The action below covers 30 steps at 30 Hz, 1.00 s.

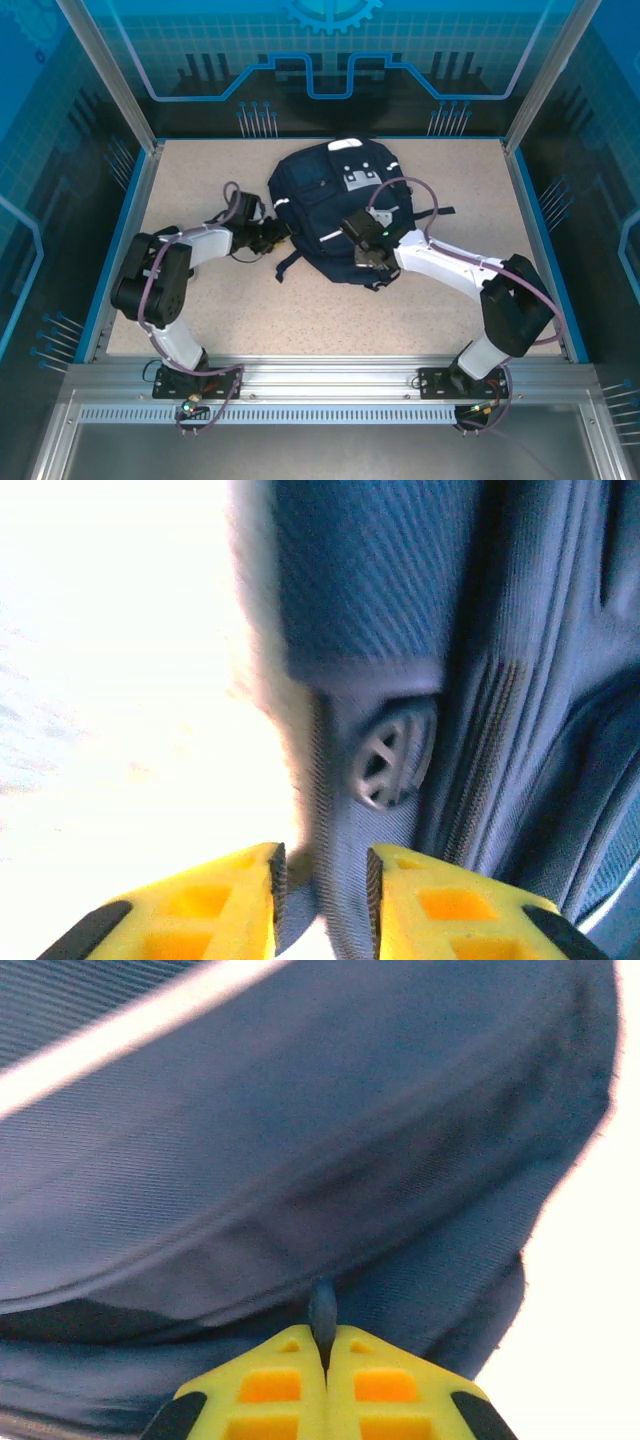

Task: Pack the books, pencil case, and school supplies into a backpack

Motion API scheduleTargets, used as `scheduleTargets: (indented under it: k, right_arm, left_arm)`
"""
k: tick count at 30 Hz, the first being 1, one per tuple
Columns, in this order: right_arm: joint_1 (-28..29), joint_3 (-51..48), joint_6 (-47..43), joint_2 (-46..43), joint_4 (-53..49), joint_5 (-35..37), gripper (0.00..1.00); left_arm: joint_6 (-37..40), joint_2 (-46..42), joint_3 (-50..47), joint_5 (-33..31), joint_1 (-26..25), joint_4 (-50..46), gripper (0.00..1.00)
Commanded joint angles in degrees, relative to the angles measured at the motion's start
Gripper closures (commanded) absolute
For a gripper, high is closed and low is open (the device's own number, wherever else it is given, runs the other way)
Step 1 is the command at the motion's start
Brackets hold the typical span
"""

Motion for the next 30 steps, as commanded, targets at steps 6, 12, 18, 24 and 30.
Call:
scheduleTargets:
  k: [6, 12, 18, 24, 30]
  right_arm:
    - [3.49, 9.43, -3.42, 8.76, 13.76, -14.78, 1.00]
    - [3.63, 15.83, -2.25, 14.60, 18.82, -23.72, 1.00]
    - [4.26, 18.22, -0.97, 17.37, 20.85, -27.17, 1.00]
    - [4.89, 16.62, -0.46, 16.55, 21.25, -26.65, 1.00]
    - [5.85, 15.31, -0.38, 15.47, 21.47, -26.37, 1.00]
  left_arm:
    - [6.50, -11.93, -4.83, -1.95, 8.76, -9.14, 0.37]
    - [4.01, -19.97, -9.71, 1.64, 10.21, -10.11, 0.29]
    - [-3.50, -27.67, -14.22, 9.93, 10.19, -6.64, 0.27]
    - [-9.78, -32.17, -17.25, 11.64, 8.85, -4.59, 0.28]
    - [-12.47, -30.25, -18.63, 9.07, 5.57, -1.91, 0.32]
